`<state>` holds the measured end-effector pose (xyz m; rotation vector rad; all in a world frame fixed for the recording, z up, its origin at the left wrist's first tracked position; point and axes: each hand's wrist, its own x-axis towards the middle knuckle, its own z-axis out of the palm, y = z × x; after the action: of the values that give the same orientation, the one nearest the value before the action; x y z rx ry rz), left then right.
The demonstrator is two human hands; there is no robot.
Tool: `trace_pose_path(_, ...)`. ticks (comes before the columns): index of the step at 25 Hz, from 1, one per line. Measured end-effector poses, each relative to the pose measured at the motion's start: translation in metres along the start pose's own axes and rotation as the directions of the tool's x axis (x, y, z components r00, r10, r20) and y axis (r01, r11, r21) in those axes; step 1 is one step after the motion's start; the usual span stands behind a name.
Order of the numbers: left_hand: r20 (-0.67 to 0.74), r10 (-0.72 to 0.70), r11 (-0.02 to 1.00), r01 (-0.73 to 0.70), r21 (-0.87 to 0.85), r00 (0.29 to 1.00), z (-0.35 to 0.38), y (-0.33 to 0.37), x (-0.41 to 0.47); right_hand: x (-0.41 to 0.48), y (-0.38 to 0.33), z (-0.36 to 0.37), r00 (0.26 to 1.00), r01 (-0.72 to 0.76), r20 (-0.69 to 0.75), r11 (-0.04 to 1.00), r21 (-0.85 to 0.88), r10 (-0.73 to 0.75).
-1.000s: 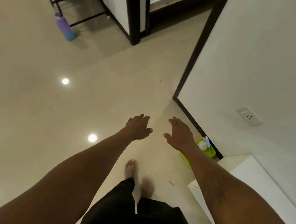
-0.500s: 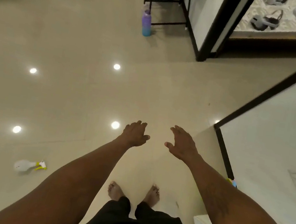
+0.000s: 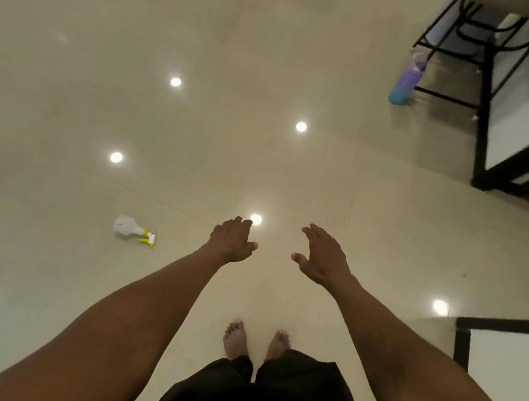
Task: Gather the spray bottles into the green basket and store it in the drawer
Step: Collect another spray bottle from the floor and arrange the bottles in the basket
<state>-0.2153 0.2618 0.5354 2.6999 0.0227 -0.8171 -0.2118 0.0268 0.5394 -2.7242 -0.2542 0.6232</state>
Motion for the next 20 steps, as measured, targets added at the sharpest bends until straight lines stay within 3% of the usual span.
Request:
trace_pose_path(7,-0.030,-0.236,0.964,0.230,-0.136,0.971,-0.016,-0.085,-0.010,0.076,-0.082,0.008,0.962,0.234,0.164,0.967,-0.104,-0.216)
trace_pose_path(15,-0.072,-0.491,0.832,0.443,-0.332,0.868,-0.034,-0.171,-0.014,0.162,-0.177,0.022,0.865,0.458,0.306,0.874,-0.162,-0.397)
trace_pose_path(20,-0.023,-0.591,0.742,0.533,-0.407,0.806,-0.030,-0.236,-0.028,0.189,-0.256,0.053,0.791,0.551,0.417,0.817,-0.169,-0.447)
